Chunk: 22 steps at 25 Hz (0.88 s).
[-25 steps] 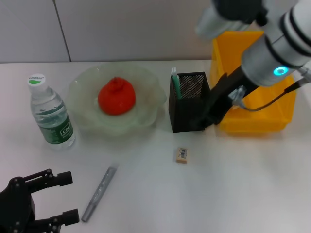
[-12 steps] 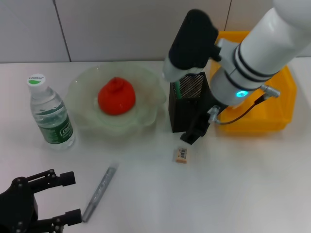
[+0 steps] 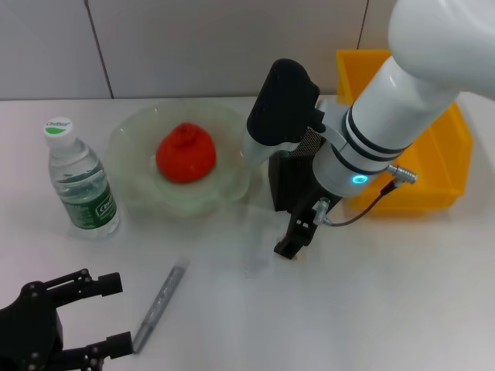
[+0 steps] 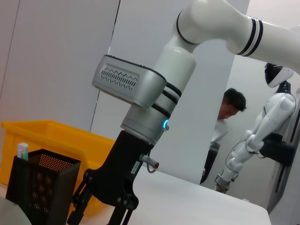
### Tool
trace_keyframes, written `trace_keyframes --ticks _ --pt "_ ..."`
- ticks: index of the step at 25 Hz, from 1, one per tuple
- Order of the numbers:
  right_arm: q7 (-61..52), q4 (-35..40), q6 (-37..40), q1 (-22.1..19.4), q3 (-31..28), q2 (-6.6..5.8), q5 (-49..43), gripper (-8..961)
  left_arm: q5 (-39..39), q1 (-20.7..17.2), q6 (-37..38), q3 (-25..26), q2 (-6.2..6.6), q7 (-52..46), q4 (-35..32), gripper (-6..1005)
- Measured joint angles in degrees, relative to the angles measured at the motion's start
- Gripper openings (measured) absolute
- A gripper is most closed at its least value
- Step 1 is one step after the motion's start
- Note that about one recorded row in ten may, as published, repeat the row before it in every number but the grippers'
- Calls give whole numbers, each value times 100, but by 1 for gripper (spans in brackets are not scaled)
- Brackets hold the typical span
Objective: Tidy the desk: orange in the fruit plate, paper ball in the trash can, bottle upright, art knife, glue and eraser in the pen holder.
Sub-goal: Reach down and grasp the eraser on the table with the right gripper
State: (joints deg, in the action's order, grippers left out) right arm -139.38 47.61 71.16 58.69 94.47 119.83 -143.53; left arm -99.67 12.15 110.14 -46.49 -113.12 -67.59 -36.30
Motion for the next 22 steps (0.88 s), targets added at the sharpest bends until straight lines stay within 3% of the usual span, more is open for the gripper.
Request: trace_keyframes --ticks 20,22 --pt "117 -567 -402 -20 -1 -4 265 721 -9 30 -11 0 -17 5 63 809" --pt "118 -593 -423 -19 0 -4 267 674 -9 27 -10 0 -17 5 63 809"
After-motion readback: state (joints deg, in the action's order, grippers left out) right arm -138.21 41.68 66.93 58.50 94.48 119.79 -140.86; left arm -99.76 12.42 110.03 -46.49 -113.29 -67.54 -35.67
